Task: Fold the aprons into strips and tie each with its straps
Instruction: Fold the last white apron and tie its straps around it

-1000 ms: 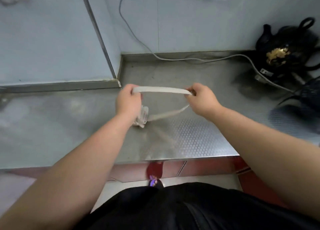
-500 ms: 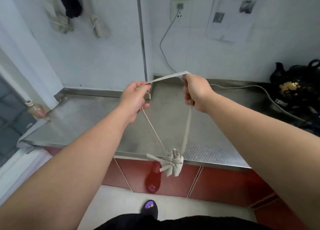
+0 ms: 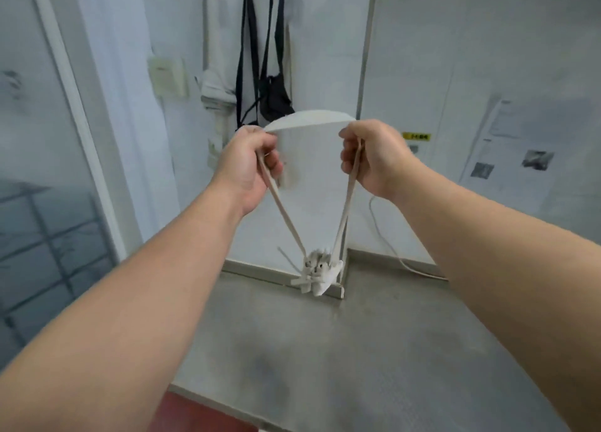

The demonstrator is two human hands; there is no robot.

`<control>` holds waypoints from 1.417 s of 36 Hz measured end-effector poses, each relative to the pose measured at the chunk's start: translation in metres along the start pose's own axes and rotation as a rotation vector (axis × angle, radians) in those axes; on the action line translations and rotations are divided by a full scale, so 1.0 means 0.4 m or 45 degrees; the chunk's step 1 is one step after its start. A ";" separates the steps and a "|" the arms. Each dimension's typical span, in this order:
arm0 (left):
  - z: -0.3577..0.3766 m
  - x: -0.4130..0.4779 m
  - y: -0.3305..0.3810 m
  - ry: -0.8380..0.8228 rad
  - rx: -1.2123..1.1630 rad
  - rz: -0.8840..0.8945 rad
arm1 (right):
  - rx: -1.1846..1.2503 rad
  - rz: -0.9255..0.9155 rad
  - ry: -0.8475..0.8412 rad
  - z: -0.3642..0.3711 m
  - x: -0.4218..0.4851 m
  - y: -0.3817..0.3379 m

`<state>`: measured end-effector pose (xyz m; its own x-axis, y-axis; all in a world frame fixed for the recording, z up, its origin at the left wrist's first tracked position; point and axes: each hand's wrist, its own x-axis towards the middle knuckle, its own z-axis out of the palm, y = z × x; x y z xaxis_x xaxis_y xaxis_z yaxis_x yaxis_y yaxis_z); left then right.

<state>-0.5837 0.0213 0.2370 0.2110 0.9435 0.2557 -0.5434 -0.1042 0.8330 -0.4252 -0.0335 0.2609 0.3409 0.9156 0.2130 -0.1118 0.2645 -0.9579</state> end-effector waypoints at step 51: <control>-0.117 0.929 0.323 -0.315 1.443 0.877 | -2.110 -0.865 0.235 0.481 0.788 -0.128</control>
<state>-0.6136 0.3733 0.4168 0.3744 0.5258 0.7638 0.3426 -0.8439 0.4130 -0.4916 0.2998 0.4143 0.0261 0.7151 0.6986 0.9906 -0.1121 0.0778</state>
